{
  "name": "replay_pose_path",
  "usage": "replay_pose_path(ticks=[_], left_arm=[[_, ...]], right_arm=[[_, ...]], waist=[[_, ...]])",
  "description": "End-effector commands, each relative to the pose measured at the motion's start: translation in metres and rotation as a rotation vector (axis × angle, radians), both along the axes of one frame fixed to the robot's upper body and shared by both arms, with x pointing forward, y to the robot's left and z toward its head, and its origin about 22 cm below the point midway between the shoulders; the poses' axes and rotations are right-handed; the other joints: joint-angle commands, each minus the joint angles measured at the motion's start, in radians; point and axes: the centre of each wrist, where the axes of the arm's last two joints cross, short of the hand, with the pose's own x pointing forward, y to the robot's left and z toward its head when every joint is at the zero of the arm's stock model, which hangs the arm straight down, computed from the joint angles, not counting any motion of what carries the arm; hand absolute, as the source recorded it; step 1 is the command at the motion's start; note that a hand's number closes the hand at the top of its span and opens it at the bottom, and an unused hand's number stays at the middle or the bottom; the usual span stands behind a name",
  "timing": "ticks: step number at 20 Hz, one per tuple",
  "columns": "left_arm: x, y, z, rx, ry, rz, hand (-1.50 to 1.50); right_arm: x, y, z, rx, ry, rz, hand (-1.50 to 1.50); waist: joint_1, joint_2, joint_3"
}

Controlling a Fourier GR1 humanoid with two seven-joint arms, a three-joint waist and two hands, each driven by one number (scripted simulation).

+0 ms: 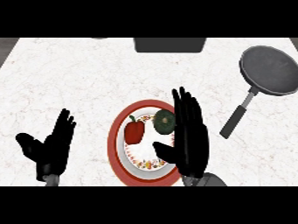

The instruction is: Pick the squash from the plate and place it in the pan

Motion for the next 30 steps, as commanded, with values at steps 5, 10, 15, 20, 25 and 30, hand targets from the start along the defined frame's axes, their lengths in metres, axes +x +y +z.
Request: replay_pose_path(ticks=[5, 10, 15, 20, 25, 30], left_arm=[[-0.001, -0.004, -0.001, -0.007, 0.044, -0.027, 0.00], [-0.013, -0.006, -0.008, -0.013, 0.057, -0.021, 0.00], [-0.015, -0.002, -0.007, -0.007, 0.044, -0.019, 0.00], [0.011, 0.006, 0.003, -0.023, 0.048, 0.007, 0.00], [0.007, -0.002, 0.001, -0.023, 0.053, -0.015, 0.00], [-0.009, 0.000, -0.021, -0.019, 0.058, -0.023, 0.00]], right_arm=[[0.041, 0.018, 0.033, -0.351, 0.413, -0.107, -1.50], [0.070, 0.042, 0.066, -0.360, 0.442, -0.087, -1.50], [0.090, 0.023, 0.046, -0.434, 0.642, -0.097, -1.50], [0.072, 0.039, 0.046, -0.456, 0.752, -0.037, -1.50], [0.062, 0.029, 0.039, -0.417, 0.754, -0.026, -1.50], [0.076, 0.020, 0.018, -0.376, 0.679, 0.002, -1.50]], waist=[[0.018, 0.006, -0.002], [0.022, 0.008, 0.000], [0.009, 0.006, 0.000], [0.002, 0.004, 0.000], [-0.008, 0.004, 0.000], [-0.001, 0.006, 0.000]])
